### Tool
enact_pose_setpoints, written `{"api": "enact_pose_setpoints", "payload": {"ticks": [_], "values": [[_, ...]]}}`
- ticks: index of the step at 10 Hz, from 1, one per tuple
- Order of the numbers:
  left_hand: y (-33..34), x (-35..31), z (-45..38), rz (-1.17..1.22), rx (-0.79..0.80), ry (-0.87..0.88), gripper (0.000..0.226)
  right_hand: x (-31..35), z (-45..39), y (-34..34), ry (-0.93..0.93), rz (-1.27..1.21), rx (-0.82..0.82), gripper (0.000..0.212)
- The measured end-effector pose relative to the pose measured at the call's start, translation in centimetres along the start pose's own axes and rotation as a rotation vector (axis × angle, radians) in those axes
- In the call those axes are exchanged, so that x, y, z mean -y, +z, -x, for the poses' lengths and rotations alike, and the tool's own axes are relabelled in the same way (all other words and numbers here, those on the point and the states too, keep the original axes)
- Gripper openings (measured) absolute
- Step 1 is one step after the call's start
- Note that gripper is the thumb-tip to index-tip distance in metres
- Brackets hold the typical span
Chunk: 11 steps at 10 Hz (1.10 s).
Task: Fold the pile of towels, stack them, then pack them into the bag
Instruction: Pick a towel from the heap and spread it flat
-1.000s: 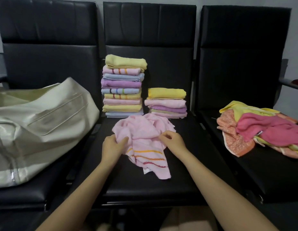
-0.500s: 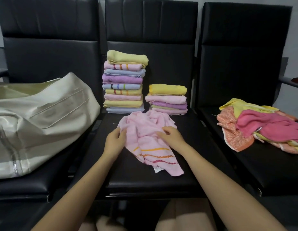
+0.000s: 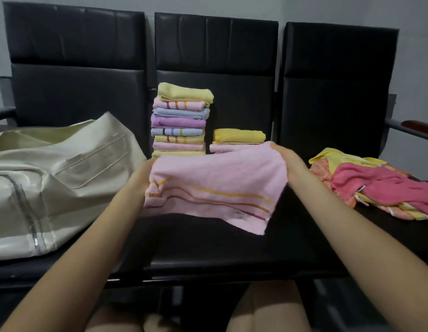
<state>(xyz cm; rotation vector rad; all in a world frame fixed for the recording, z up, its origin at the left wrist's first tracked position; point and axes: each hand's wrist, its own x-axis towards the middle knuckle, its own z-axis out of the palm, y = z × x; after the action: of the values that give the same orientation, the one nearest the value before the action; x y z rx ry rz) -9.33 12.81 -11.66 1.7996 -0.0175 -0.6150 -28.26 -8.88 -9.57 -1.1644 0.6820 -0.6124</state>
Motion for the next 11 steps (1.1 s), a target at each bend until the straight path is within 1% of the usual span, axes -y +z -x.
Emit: {"api": "enact_pose_setpoints", "payload": {"ticks": [1,2,3,4,5,6,7,8,9,10,11], "values": [[-2.5,5.0,0.9,0.268,0.158,0.266,0.04,-1.5,-0.1,-1.1,0.046,-0.033,-0.045,0.012],[-2.4,9.7,-0.2,0.036,0.134,0.207,0.038,-6.0,0.5,-3.2,0.096,0.207,0.012,0.011],[-1.1,10.3,0.1,-0.027,0.039,0.199,0.017,-9.3,2.1,-3.7,0.076,0.721,-0.076,0.019],[-0.4,9.0,2.4,0.089,0.023,0.241,0.023,-8.4,3.0,-2.9,-0.047,0.674,-0.052,0.017],[-0.8,7.5,4.4,0.322,0.104,0.29,0.024,-5.5,4.0,-2.9,-0.132,0.256,0.019,0.029],[-2.1,6.3,6.5,0.412,0.254,0.322,0.028,-1.6,6.2,-3.4,-0.084,-0.094,0.091,0.02],[-2.8,5.9,8.3,0.488,0.391,0.266,0.027,0.6,7.1,-4.6,-0.041,-0.228,0.098,0.018],[-2.9,7.2,7.9,0.413,0.372,0.233,0.021,0.2,6.8,-6.1,-0.04,-0.219,0.077,0.019],[-2.7,9.7,5.8,0.034,0.166,0.243,0.013,-2.3,5.7,-7.4,0.025,-0.07,0.035,0.021],[-2.9,11.9,3.4,-0.731,-0.071,0.447,0.017,-6.0,4.2,-8.4,0.077,0.6,-0.106,0.019],[-2.6,12.5,2.5,-0.871,-0.115,0.497,0.032,-8.8,3.0,-8.8,-0.084,1.115,-0.113,0.022]]}}
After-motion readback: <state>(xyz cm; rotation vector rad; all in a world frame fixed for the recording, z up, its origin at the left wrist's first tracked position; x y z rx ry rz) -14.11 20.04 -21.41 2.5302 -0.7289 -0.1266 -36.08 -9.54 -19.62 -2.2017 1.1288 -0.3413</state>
